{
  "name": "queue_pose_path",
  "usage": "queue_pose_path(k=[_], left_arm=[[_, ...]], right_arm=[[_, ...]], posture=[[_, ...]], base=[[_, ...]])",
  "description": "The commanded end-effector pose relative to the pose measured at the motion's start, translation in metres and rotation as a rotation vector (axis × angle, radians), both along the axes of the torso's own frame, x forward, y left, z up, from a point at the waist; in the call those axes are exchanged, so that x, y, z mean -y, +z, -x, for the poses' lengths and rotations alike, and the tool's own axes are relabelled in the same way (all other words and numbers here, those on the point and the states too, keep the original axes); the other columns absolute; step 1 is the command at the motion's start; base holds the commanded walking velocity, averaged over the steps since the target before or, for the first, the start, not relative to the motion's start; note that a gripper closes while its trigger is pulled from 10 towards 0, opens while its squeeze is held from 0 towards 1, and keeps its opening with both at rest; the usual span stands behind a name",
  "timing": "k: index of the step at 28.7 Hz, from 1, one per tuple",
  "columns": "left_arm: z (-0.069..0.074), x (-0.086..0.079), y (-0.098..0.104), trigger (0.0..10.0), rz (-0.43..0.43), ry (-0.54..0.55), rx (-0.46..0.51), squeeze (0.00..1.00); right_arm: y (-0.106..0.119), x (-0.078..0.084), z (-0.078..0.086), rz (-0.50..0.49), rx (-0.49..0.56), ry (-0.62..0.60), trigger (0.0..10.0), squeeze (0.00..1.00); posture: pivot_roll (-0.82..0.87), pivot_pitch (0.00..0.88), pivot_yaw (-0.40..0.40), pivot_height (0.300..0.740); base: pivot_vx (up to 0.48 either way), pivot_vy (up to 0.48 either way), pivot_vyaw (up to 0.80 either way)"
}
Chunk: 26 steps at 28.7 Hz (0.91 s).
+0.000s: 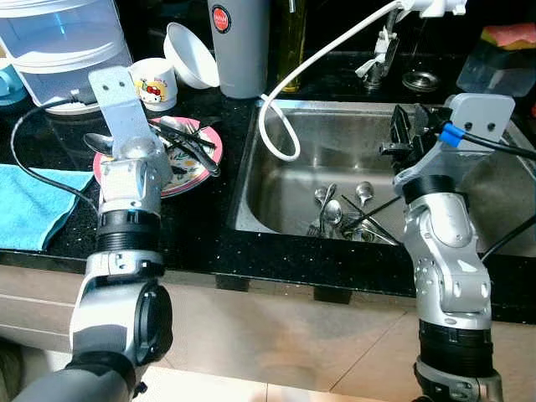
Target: Kitchen organization
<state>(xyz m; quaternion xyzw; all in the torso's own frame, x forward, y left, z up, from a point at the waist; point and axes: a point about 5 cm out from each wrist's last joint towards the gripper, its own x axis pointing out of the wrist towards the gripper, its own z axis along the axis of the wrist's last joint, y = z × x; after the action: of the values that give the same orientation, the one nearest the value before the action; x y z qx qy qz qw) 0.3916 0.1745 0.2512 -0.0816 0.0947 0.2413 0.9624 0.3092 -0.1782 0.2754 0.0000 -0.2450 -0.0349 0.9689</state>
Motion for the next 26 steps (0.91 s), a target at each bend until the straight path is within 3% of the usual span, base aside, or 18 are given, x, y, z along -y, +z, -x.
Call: queue_pose_path(k=[1, 6, 12, 14, 16, 17, 20, 21, 24, 26], left_arm=[[0.003, 0.001, -0.002, 10.0, 0.016, 0.009, -0.008, 0.00], [0.004, 0.000, -0.004, 10.0, 0.017, 0.020, -0.017, 0.00], [0.003, -0.013, -0.014, 10.0, 0.051, 0.074, -0.067, 0.00], [0.002, -0.015, -0.016, 8.9, 0.060, 0.079, -0.077, 0.00], [0.002, -0.016, -0.016, 8.9, 0.063, 0.079, -0.079, 0.00], [0.002, -0.015, -0.017, 9.8, 0.064, 0.077, -0.081, 0.00], [0.003, -0.014, -0.019, 10.0, 0.063, 0.075, -0.088, 0.00], [0.003, -0.013, -0.023, 9.0, 0.076, 0.069, -0.102, 0.00], [0.003, -0.012, -0.026, 8.4, 0.089, 0.065, -0.114, 0.00], [0.003, -0.012, -0.034, 6.2, 0.131, 0.068, -0.148, 0.00]], right_arm=[[0.000, -0.001, 0.000, -0.011, 0.008, 0.008, 10.0, 0.00], [0.000, -0.002, 0.000, -0.012, 0.008, 0.008, 10.0, 0.00], [-0.001, -0.002, 0.000, -0.015, 0.006, 0.008, 10.0, 0.00], [0.000, -0.002, 0.000, -0.015, 0.006, 0.007, 10.0, 0.00], [0.000, -0.002, 0.000, -0.016, 0.007, 0.007, 10.0, 0.00], [0.000, -0.002, 0.000, -0.016, 0.008, 0.005, 10.0, 0.00], [0.000, -0.001, 0.000, -0.017, 0.008, 0.004, 10.0, 0.00], [0.000, -0.001, 0.000, -0.016, 0.007, 0.004, 10.0, 0.00], [0.000, -0.001, 0.000, -0.016, 0.006, 0.004, 10.0, 0.00], [0.000, -0.001, 0.000, -0.016, 0.006, 0.005, 10.0, 0.00]], posture=[[0.04, 0.093, 0.086, 0.740], [0.04, 0.096, 0.088, 0.740], [0.04, 0.101, 0.087, 0.740], [0.04, 0.103, 0.088, 0.740], [0.04, 0.103, 0.088, 0.740], [0.04, 0.106, 0.087, 0.740], [0.04, 0.106, 0.087, 0.740], [0.04, 0.108, 0.086, 0.740], [0.04, 0.109, 0.085, 0.740], [0.04, 0.110, 0.084, 0.740]], base=[[0.000, 0.000, 0.00], [0.000, 0.000, 0.00], [0.000, 0.000, 0.00], [0.000, 0.000, 0.00], [0.000, 0.000, 0.00], [0.000, 0.000, 0.00], [0.000, 0.000, 0.00], [0.000, 0.000, 0.00], [0.000, 0.000, 0.00], [0.000, 0.000, 0.00]])
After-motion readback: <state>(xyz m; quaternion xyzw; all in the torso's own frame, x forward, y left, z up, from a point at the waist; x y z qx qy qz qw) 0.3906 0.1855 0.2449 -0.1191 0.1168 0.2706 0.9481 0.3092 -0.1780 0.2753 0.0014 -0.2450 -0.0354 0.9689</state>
